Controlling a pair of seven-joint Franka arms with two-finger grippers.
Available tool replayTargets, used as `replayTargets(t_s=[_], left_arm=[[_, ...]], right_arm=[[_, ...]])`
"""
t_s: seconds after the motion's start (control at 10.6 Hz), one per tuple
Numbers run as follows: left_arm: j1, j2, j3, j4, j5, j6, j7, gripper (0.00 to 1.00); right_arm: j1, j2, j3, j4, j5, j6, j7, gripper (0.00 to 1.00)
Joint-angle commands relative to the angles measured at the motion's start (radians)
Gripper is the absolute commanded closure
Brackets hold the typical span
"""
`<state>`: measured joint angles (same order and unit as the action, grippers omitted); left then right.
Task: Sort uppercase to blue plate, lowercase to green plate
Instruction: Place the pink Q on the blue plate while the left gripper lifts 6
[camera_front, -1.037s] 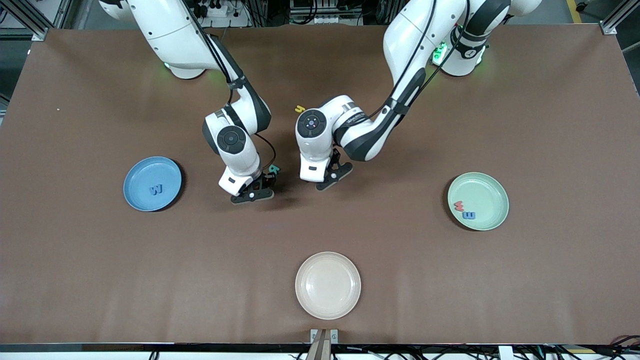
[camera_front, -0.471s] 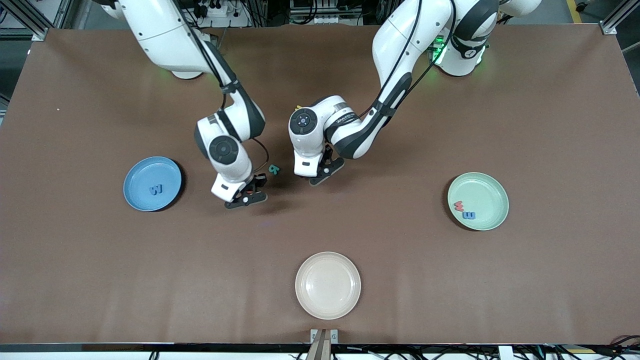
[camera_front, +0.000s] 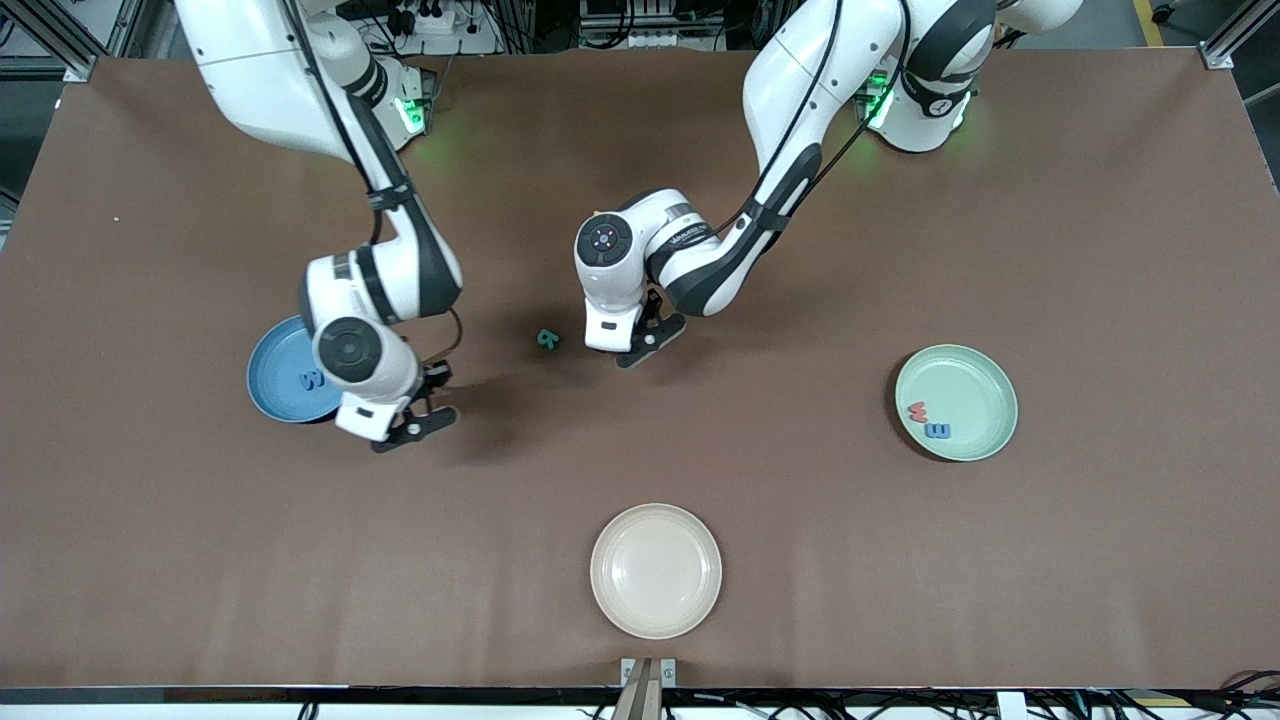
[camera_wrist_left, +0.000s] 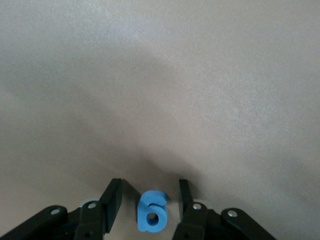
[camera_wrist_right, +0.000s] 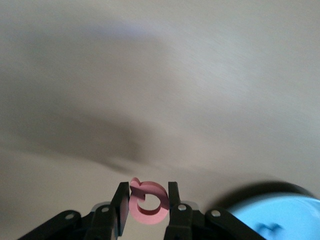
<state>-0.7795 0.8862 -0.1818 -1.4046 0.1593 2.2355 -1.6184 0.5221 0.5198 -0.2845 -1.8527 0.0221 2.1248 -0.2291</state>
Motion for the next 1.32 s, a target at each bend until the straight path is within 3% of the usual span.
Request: replayTargets(t_s=[0.0,0.19,0.28,0.38,0.47,0.57,0.94,1.23], left_arm=[[-0.018,0.011,0.007,0.021,-0.023,-0.002,-0.026,0.54],[-0.018,0.013,0.007,0.019,-0.023,-0.002,-0.017,0.92],[-0.018,0.013,0.007,0.018,-0.020,-0.002,-0.011,1.00],[-0.015,0.013,0.008,0.016,-0.015,-0.002,-0.005,1.00],[-0.011,0.010,0.015,0.016,-0.011,-0.002,-0.003,1.00],[0.006,0.002,0.016,0.016,-0.009,-0.002,0.012,1.00],[0.207,-0.116,0.013,0.015,-0.006,-0.028,0.289,1.00],[0.423,-0.205,0.005,-0.005,-0.021,-0.160,0.707,1.00]], right_arm=[[0.003,-0.026,-0.079,-0.029,0.007,-0.089,-0.154,0.75],[0.001,-0.031,-0.154,-0.071,0.007,-0.101,-0.278,0.74],[-0.008,-0.024,-0.171,-0.089,0.007,-0.092,-0.317,0.72],[-0.010,-0.023,-0.173,-0.098,0.007,-0.088,-0.317,0.63],[-0.010,-0.023,-0.171,-0.097,0.009,-0.089,-0.312,0.32],[-0.007,-0.021,-0.171,-0.097,0.019,-0.089,-0.308,0.13],[0.048,-0.023,-0.165,-0.092,0.137,-0.098,-0.241,0.12],[0.076,-0.035,-0.061,-0.071,0.159,-0.082,-0.026,0.14]])
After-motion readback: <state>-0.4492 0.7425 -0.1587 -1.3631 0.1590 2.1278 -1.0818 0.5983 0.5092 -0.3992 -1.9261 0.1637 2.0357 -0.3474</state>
